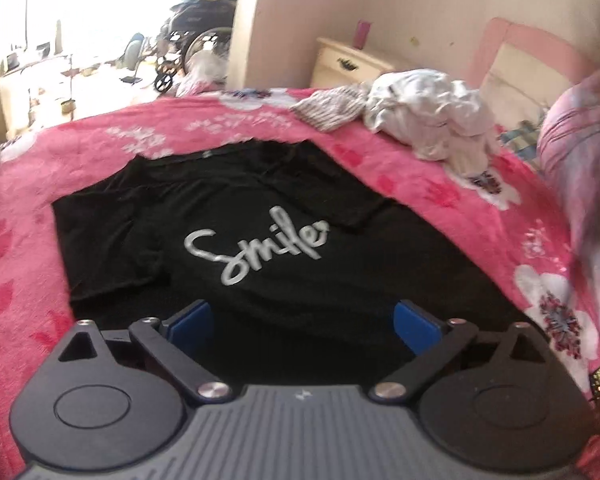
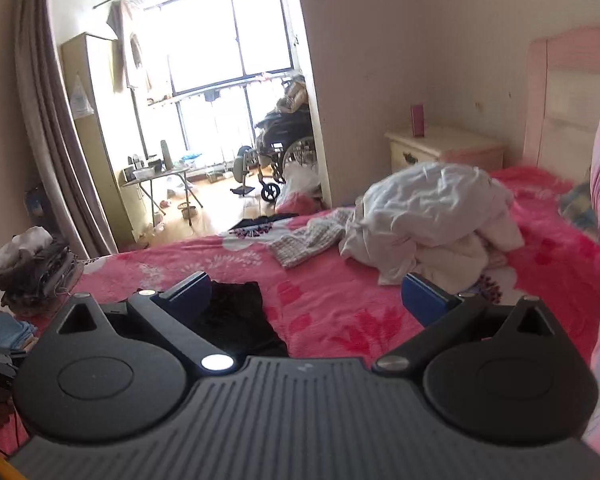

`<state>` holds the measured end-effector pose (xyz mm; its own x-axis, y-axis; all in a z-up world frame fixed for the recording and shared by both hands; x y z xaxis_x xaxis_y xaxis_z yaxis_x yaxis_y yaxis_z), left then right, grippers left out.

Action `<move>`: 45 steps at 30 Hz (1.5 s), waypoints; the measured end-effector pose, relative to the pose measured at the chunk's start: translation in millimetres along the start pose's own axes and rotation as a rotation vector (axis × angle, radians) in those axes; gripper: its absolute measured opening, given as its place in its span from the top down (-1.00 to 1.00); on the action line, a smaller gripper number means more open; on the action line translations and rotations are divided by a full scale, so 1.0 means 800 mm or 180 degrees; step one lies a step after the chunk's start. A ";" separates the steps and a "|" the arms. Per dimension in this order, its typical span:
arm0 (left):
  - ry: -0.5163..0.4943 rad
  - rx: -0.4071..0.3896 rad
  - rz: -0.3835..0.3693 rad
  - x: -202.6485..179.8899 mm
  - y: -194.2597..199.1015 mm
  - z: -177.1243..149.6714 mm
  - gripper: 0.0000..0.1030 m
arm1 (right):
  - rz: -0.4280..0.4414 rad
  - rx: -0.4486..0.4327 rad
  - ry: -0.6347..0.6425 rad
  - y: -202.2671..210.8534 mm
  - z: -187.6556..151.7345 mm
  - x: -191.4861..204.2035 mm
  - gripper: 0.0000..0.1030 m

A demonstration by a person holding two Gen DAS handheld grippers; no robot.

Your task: Fold clothes

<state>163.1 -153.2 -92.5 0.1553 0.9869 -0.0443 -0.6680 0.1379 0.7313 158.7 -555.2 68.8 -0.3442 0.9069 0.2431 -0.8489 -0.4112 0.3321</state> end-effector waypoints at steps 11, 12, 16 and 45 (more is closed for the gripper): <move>0.0365 0.0344 0.0052 0.010 0.002 -0.041 -1.00 | 0.0263 0.0149 0.0324 0.008 -0.050 0.045 -0.98; 0.0402 0.0407 0.0103 0.016 0.000 -0.047 -1.00 | 0.0273 0.0247 0.0338 0.000 -0.062 0.047 -0.98; 0.0365 0.0592 0.0403 0.042 0.000 -0.074 -0.99 | 0.0190 0.0959 0.0129 -0.047 -0.137 0.032 -0.98; 0.1294 0.1434 -0.0450 0.128 -0.030 -0.191 -0.24 | 0.0210 0.1941 -0.1127 -0.164 -0.270 -0.061 -0.91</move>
<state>83.8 -43.0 -218.4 -0.1290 0.9269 -0.3525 -0.2748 0.3081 0.9108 200.5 -525.5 -183.4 -0.1481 0.8365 0.5276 -0.4192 -0.5363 0.7326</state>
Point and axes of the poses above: each gripper's, at about its wrist camera, not at the fingertips, and y roughly against the way its jaws point, x to its left, z to its top, the point moved 8 cm from there along -y, roughly the way its jaws point, and after that the axes turned 11 degrees about z, right-handed, at the moved point
